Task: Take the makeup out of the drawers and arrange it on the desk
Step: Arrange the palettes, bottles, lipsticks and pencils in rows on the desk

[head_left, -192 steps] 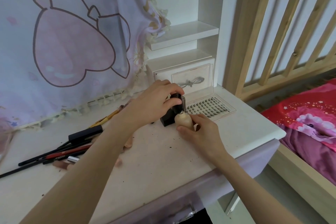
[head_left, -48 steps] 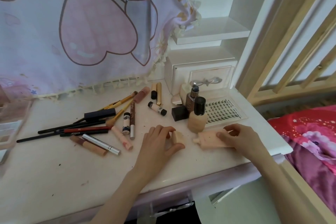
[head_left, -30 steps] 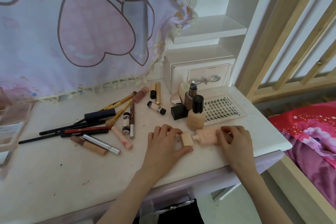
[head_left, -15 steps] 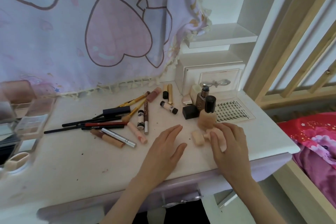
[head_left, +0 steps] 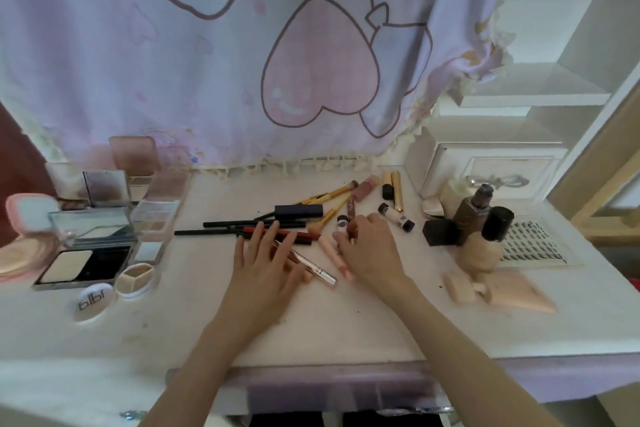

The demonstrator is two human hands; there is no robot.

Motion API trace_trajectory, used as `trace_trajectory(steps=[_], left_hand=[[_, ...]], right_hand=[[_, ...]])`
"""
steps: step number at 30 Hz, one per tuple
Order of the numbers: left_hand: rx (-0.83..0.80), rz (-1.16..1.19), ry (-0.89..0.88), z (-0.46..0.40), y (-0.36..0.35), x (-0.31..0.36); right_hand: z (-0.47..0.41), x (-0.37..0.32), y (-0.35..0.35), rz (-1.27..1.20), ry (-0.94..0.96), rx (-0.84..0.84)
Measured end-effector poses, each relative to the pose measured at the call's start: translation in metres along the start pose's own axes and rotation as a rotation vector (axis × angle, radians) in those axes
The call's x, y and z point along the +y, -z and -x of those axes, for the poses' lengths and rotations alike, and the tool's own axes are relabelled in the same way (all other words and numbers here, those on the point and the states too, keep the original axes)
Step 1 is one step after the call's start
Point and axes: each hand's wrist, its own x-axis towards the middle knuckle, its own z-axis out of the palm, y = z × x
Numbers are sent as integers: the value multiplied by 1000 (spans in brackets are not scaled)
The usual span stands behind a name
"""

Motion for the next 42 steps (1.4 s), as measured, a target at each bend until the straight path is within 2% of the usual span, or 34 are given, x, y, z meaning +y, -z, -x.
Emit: trace_trajectory(steps=[7,12,16,19,21,24,27,34,38,40,42], left_hand=[[-57,-41,4,-7,-7,-6],[-78,-12,4,-7,-6,-7],[-18,79,-6,-6,-3,-7],[136,363,-2,-6,7,-7],[246,487,-94,-5,14,-9],[205,594,-229,-3,33,-1],[239,583,-285,-2,43,8],[282,534,-181,1,46,13],[224,496,-86,2,42,15],[228,423,-71,1,44,13],[229,463,-56,-1,48,10]], right_hand=[[-24,-12,-11,229,-52,-95],[-26,-12,-8,183,-60,-40],[-20,-12,8,-129,-74,8],[-9,-12,25,-409,-65,-146],[2,-16,34,-600,-89,-292],[14,-23,40,-942,-169,-501],[21,-28,43,-1049,-177,-576],[33,-33,41,-1136,-161,-551],[39,-35,34,-950,-43,-399],[41,-36,32,-958,-18,-375],[41,-36,32,-988,-57,-380]])
